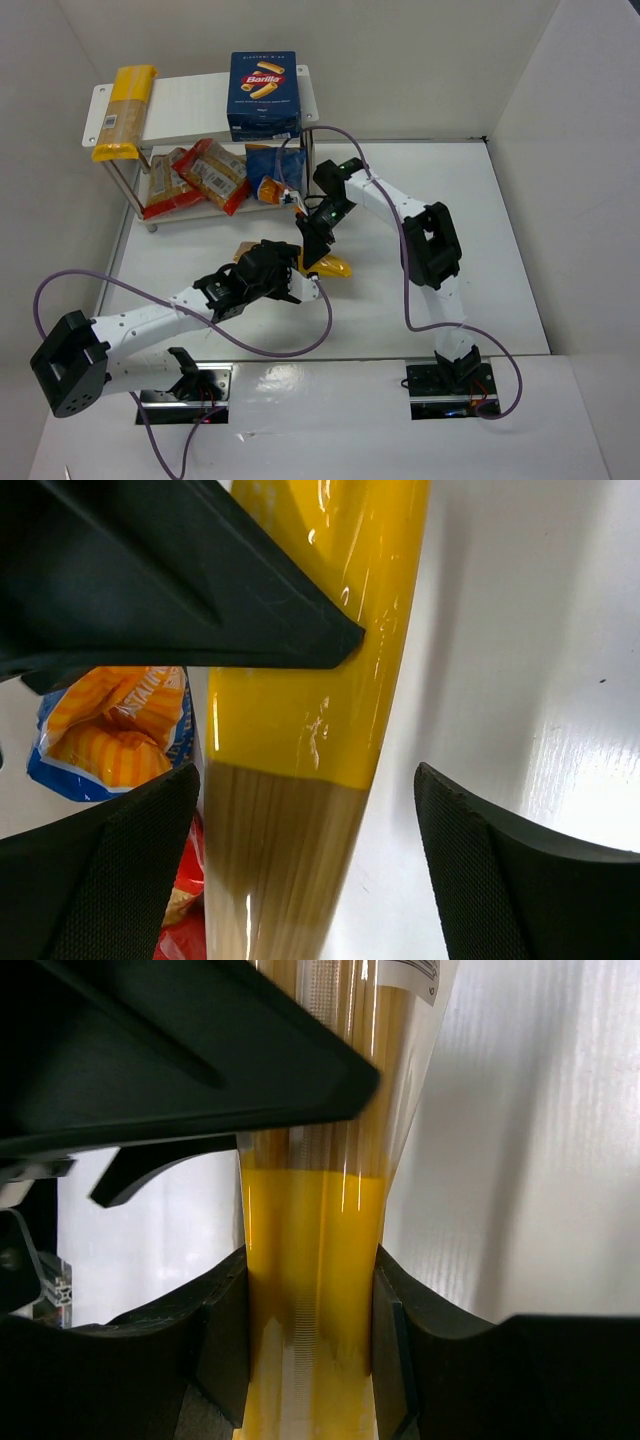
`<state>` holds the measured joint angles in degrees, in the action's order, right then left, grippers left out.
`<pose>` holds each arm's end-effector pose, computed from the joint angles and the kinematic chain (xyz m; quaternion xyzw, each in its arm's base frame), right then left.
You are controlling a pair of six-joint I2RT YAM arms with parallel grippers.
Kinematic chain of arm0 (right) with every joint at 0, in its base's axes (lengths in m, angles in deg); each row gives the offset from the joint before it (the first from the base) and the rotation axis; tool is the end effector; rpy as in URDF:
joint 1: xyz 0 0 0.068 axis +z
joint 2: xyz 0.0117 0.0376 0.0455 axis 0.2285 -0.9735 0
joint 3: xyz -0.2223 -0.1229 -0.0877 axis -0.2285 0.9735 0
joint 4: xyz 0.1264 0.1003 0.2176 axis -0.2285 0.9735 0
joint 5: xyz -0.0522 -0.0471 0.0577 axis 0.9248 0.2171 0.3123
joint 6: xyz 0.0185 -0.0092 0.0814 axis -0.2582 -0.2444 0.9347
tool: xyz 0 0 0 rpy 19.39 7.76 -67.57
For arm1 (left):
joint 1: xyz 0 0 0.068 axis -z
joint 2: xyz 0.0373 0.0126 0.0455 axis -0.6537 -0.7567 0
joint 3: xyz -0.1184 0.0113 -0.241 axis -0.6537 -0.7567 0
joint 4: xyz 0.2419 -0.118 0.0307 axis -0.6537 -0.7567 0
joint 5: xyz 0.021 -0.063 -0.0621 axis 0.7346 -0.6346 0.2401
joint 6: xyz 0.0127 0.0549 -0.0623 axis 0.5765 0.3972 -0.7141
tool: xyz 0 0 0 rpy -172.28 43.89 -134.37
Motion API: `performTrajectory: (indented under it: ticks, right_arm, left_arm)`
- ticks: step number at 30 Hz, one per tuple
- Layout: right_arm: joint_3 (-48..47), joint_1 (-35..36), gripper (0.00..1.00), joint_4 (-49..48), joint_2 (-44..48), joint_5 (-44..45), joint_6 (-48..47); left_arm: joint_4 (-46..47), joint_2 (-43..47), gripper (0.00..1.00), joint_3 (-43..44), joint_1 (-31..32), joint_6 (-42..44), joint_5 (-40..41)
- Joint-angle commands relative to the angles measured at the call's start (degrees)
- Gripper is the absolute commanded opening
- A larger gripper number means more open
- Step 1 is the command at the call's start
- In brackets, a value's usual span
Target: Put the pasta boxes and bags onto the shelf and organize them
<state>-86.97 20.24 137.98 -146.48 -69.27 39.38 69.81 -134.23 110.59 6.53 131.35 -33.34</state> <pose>0.3310 0.2941 0.1943 -0.5492 0.6754 0.4894 0.0523 0.2070 -0.2073 0.2017 0.6391 0.5813 0.0967 0.4943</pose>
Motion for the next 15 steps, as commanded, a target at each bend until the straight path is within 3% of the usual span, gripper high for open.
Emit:
performTrajectory:
  ticks: [1,10,13,15]
  right_arm:
    - [-0.15,0.83,0.0,1.67,6.61,-7.66,0.26]
    - [0.37,2.5,0.0,1.67,7.75,-6.52,-0.27]
    - [0.9,3.1,0.0,1.67,7.76,-6.0,-0.8]
    - [1.42,3.11,0.0,1.67,7.76,-5.99,-0.8]
  left_arm:
    - [0.85,-0.56,0.92,2.14,0.2,0.87,1.07]
    - [0.85,-0.56,0.84,3.28,0.2,3.15,5.9]
    - [0.85,-0.56,0.72,4.42,0.2,3.15,7.04]
    - [0.32,-1.09,0.54,5.12,-0.33,3.15,7.05]
